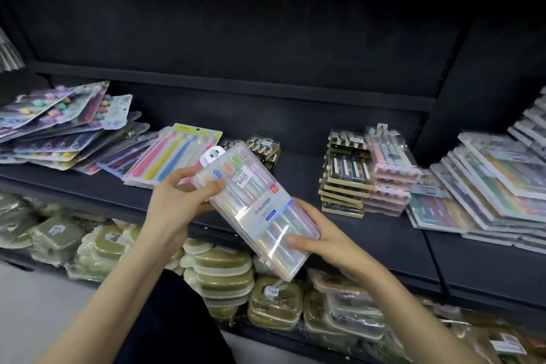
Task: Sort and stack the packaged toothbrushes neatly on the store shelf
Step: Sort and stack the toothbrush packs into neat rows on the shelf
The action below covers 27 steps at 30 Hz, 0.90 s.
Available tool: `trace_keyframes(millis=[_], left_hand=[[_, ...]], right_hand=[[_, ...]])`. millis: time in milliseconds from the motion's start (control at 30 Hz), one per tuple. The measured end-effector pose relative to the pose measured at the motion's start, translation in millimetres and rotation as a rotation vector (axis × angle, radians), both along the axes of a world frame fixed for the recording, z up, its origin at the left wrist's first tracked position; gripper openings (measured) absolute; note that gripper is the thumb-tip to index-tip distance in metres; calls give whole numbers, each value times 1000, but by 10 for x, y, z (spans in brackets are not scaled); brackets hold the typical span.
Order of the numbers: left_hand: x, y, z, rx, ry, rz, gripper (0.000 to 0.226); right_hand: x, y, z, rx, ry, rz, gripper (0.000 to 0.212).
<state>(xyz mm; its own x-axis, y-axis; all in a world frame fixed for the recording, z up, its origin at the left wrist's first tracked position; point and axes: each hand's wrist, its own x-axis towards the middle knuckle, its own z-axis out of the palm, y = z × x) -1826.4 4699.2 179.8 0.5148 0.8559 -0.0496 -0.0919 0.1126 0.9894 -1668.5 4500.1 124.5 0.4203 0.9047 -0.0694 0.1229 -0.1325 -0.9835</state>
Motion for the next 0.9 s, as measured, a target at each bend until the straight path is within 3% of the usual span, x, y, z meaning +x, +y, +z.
trace_keyframes(millis=[167,300,367,433,533,667,767,900], left_hand=[[408,-442,436,86,-147,-284,39],[1146,-933,622,170,-196,-500,29],[1491,-1164,644,308,-129,-547,38],[1748,-1277,564,584,28,-500,49],[1902,-1287,343,925,234,-367,52],[2001,-1192,36,1005,442,-322,55],[2053,-1144,-112,990,530,-350,58],[2097,-1111,-236,996,577,-362,58]], right_hand=[[43,-712,280,178,65,-168,45],[148,-1285,357,331,52,-482,42],[200,-1532,354,389,66,-622,43],[251,-1730,358,427,52,-766,38],[390,-1908,344,349,-122,-985,27],[648,-1886,262,88,-292,-1149,26],[820,-1752,214,-9,-246,-1186,17],[1005,-1613,135,-46,-45,-1194,32]])
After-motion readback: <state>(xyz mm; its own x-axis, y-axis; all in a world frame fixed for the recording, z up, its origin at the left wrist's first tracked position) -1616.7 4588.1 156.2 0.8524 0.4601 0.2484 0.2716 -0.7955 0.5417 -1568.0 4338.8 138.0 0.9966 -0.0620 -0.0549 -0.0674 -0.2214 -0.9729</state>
